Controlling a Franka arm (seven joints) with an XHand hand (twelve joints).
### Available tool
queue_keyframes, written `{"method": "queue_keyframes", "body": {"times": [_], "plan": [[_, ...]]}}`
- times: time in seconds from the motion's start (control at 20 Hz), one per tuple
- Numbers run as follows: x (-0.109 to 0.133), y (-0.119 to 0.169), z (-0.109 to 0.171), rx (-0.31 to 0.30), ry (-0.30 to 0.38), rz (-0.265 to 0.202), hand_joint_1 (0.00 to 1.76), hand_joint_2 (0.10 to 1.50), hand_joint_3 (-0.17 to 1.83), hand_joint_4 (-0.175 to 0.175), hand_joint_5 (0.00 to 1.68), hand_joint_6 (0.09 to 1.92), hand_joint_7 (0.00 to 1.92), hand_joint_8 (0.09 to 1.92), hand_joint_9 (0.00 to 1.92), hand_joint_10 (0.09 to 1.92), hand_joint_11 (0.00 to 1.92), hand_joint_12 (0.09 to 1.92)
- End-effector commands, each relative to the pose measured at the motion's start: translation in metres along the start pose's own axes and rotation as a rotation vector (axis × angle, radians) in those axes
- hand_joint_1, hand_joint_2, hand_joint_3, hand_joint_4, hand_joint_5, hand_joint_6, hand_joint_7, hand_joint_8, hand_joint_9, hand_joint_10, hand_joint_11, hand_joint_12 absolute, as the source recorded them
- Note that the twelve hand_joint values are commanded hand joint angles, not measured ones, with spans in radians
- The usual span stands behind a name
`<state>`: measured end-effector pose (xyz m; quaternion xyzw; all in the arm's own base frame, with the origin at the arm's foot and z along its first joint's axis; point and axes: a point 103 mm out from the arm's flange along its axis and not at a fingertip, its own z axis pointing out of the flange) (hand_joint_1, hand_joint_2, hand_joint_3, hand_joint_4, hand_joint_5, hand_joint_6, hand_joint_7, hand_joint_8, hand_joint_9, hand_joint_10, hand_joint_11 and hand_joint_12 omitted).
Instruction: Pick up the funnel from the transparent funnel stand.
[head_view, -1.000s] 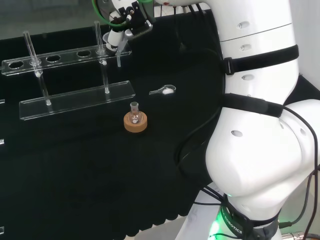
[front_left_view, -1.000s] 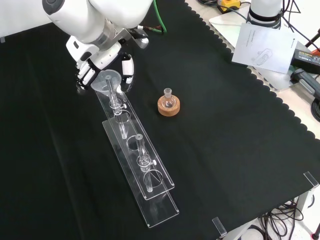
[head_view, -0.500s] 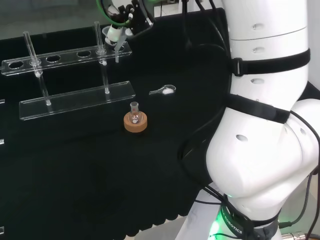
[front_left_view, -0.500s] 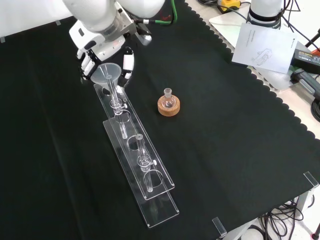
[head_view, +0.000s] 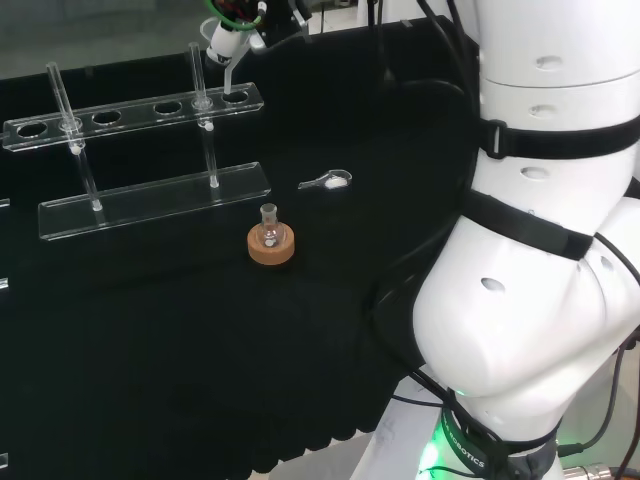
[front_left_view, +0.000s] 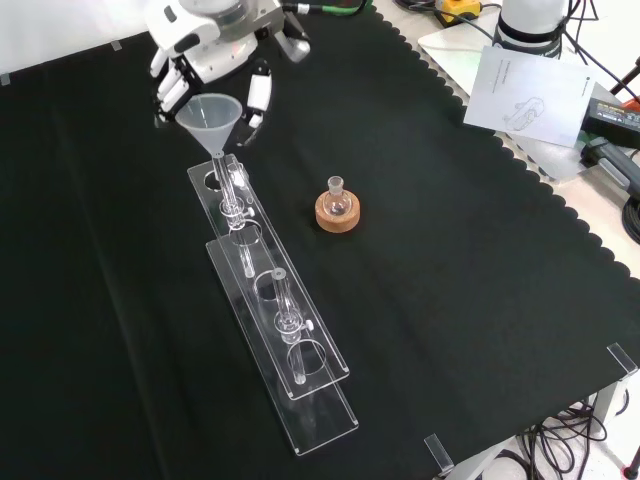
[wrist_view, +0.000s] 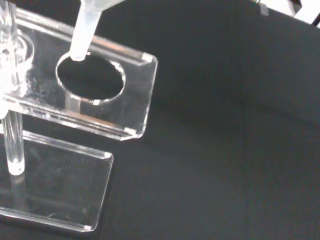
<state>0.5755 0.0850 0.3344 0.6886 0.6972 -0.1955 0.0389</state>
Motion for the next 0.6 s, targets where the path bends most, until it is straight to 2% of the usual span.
{"method": "queue_keyframes", "body": {"times": [0.05,0.3,0.6], "plan": [[-0.010,-0.042,-0.023,-0.028,-0.031,0.047,0.76,0.83,0.52,-0.068,0.65,0.65,0.78,0.83,1.17,0.64,0.71,1.17],[-0.011,-0.080,-0.030,-0.029,-0.038,0.079,0.76,0.83,0.52,-0.069,0.65,0.66,0.78,0.83,1.17,0.65,0.72,1.17],[-0.007,-0.121,-0.022,-0.004,-0.060,0.117,0.74,0.82,0.52,-0.064,0.66,0.67,0.77,0.82,1.16,0.64,0.70,1.17]]}}
